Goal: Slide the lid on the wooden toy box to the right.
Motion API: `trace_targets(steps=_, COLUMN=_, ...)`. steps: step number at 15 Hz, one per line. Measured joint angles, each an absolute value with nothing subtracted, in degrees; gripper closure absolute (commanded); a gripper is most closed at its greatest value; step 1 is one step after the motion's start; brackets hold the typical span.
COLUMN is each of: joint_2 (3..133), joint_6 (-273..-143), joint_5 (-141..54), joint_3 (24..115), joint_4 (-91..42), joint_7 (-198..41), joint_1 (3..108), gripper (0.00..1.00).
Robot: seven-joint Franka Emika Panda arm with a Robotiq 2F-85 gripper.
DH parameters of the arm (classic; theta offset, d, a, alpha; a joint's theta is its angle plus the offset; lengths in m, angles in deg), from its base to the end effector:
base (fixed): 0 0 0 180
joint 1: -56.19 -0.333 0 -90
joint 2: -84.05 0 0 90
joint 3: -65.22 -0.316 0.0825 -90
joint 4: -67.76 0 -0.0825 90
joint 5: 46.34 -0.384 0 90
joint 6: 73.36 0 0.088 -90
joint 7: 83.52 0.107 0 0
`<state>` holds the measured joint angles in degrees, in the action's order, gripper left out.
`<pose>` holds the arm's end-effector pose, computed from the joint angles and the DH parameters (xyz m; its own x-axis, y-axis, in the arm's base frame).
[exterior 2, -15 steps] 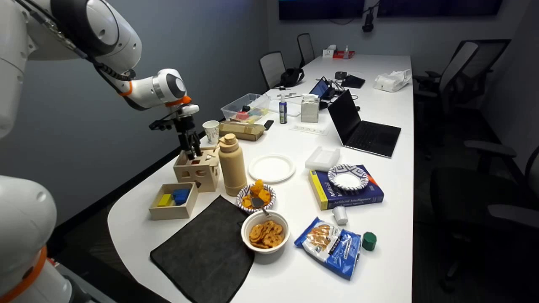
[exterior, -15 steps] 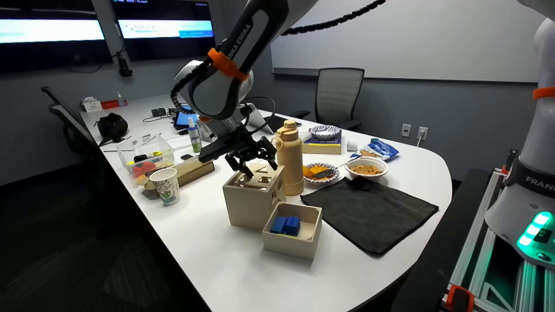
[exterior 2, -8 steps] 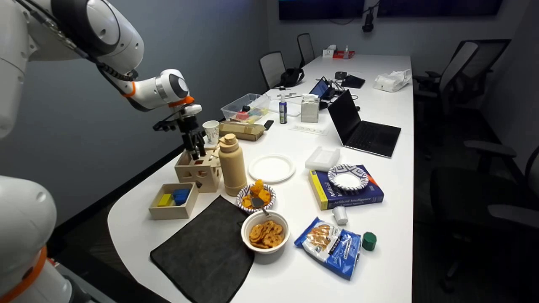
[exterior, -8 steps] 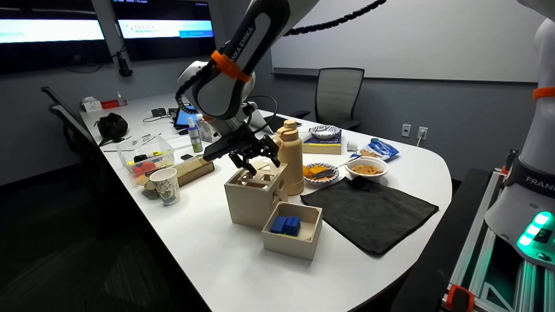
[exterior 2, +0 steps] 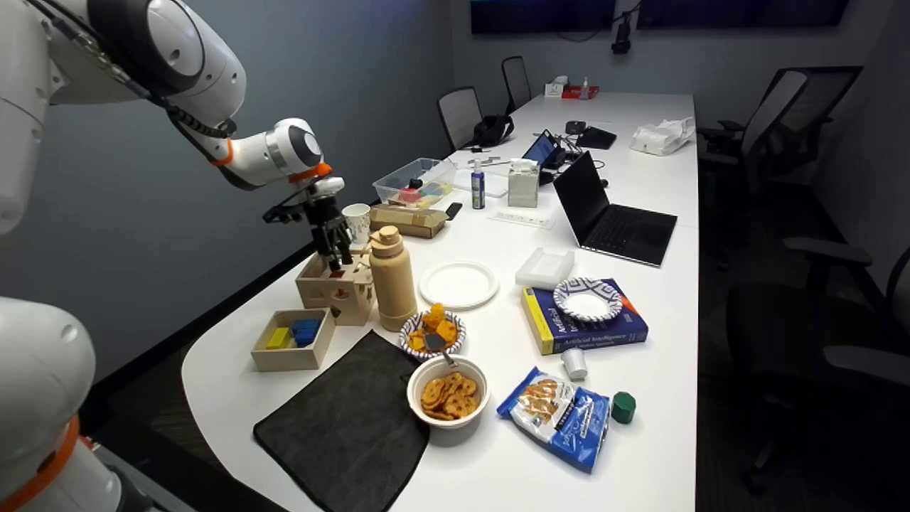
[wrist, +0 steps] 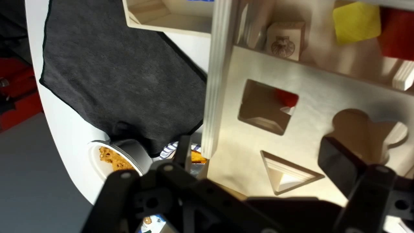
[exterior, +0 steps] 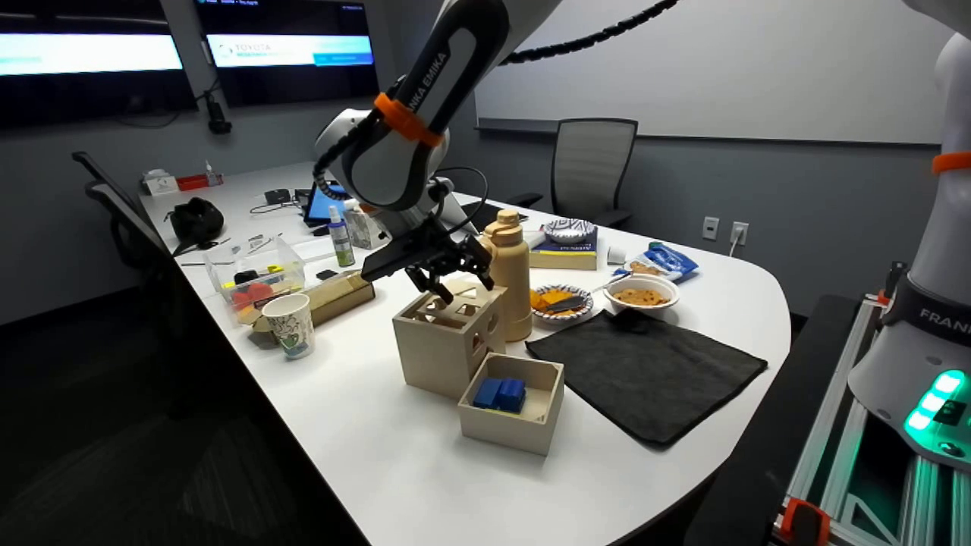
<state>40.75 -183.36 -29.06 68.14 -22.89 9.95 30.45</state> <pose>0.6060 0.2359 0.1693 0.5190 -0.8103 0.2722 -0.8259 -0.3933 0.4040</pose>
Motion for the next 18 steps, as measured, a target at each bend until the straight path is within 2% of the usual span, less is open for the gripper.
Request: trace_targets(steps=18, joint_2=40.0, joint_6=-181.4, joint_5=-27.1, joint_3=68.3, joint_4=-22.9, joint_7=15.4, joint_1=30.4, gripper=0.0)
